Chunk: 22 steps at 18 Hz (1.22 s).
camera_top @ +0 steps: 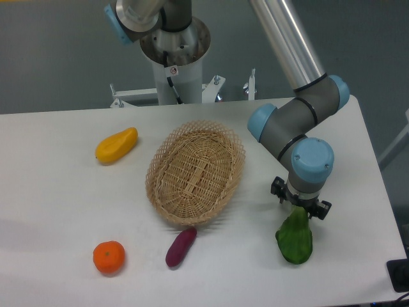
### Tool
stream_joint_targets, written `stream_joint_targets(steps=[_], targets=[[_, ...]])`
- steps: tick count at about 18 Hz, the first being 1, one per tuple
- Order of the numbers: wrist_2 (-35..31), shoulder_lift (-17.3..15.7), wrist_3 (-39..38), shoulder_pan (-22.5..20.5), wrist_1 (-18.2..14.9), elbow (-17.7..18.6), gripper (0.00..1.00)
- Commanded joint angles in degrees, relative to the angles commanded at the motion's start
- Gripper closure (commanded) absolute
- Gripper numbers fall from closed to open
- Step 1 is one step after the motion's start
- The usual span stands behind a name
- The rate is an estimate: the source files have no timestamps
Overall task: Pick up the green vegetable from the table
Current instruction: 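Lower the gripper onto the bok choy leaves and close it, then lift the gripped bok choy up off the table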
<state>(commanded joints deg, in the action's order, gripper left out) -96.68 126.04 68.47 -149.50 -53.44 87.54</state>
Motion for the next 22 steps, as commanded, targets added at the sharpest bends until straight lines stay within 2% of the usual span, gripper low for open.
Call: stream_joint_targets(steps=[5,9,13,16,22], targets=[[0.9,-1.1,0.4,-0.3,-0.6,-0.5,0.64],[5.6,-2.6,0.5,-0.2,-0.9,-0.8,0.64],[11.9,-3.0,0.4,2.5,-0.9,-4.7,0.63],[12.6,-2.6,0.9,4.0,-0.8,-5.8,0.63],[16.3,-4.0,0.6,4.1,-0.9,-6.2,0.63]])
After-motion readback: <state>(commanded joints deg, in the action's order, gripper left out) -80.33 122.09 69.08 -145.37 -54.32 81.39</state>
